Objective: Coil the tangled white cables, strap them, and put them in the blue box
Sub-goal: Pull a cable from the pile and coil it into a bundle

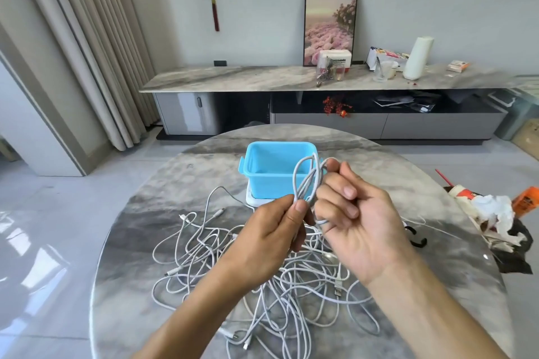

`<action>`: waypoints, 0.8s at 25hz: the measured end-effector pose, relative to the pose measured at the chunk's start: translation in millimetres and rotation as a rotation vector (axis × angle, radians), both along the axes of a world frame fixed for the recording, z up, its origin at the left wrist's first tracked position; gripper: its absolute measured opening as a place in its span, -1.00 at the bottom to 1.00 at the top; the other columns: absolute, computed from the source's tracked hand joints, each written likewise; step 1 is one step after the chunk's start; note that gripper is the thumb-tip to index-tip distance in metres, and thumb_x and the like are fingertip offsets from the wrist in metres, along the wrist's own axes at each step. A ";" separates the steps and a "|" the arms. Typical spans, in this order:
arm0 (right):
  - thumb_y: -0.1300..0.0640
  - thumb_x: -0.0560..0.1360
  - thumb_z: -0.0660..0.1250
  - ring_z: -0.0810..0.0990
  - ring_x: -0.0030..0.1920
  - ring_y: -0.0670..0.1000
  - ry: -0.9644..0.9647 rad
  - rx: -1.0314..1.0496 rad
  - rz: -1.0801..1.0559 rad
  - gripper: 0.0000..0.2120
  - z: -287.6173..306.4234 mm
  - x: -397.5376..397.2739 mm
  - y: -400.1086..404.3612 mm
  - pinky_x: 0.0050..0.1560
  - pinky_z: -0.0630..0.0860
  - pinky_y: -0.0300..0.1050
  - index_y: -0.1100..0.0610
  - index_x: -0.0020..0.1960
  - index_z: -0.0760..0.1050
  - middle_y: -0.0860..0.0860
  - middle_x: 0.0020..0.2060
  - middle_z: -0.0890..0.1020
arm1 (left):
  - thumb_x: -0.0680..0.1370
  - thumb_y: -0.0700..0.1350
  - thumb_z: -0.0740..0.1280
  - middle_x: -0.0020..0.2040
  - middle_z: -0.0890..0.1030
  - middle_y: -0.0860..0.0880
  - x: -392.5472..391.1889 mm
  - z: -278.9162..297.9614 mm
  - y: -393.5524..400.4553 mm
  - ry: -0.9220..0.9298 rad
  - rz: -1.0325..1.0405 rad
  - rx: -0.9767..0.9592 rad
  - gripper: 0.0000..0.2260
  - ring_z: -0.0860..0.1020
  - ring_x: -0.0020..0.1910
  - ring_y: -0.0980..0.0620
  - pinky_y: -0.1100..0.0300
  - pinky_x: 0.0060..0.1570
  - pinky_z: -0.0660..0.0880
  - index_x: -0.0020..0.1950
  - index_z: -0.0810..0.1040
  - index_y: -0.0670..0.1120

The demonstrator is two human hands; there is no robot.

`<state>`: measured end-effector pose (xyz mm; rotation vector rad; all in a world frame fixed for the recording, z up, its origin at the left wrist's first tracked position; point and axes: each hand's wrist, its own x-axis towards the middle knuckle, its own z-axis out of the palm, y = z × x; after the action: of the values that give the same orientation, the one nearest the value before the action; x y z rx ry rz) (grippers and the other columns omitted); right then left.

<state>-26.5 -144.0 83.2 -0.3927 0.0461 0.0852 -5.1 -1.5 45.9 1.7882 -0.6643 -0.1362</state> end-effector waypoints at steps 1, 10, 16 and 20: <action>0.15 0.60 0.12 0.21 -0.63 -0.13 0.002 0.035 -0.007 -0.81 0.4 -1.2 4.2 -0.68 0.13 -0.33 0.19 -0.10 0.44 -0.07 -0.50 0.29 | 0.67 0.02 0.13 -0.44 0.48 0.04 0.1 -0.8 -0.2 -0.044 0.065 0.006 -0.69 0.36 -0.49 0.15 0.29 -0.40 0.30 -0.23 0.45 -0.03; 0.17 0.61 0.10 0.29 -0.58 -0.12 0.059 -0.013 -0.041 -0.79 -15.5 -1.5 14.3 -0.59 0.34 -0.28 0.20 -0.10 0.46 -0.01 -0.45 0.37 | 0.65 0.05 0.16 -0.46 0.50 0.02 0.6 1.7 7.4 0.071 0.024 0.114 -0.58 0.36 -0.51 0.14 0.26 -0.43 0.29 -0.33 0.47 -0.14; 0.24 0.48 0.34 0.55 -0.30 -0.05 -0.012 -0.882 -0.024 -0.85 -9.5 6.8 -18.3 -0.30 0.52 -0.20 0.24 -0.04 0.66 0.04 -0.28 0.65 | 0.65 0.08 0.17 -0.43 0.48 0.12 3.8 3.2 21.0 -0.027 0.100 0.364 -0.63 0.40 -0.45 0.22 0.26 -0.32 0.32 -0.32 0.47 0.00; 0.31 0.51 0.35 0.52 -0.42 -0.04 0.011 -1.024 -0.096 -0.87 -9.1 6.7 -23.7 -0.47 0.50 -0.23 0.30 0.00 0.65 0.01 -0.33 0.65 | 0.66 0.08 0.11 -0.20 0.46 0.04 2.9 -1.7 22.1 -0.149 0.104 0.463 -0.65 0.46 -0.22 0.10 0.12 -0.11 0.37 -0.31 0.40 0.06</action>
<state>-19.8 -167.7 74.1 -1.4119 0.1194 -0.0403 -2.3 20.5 44.2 2.2921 -0.6813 -0.0908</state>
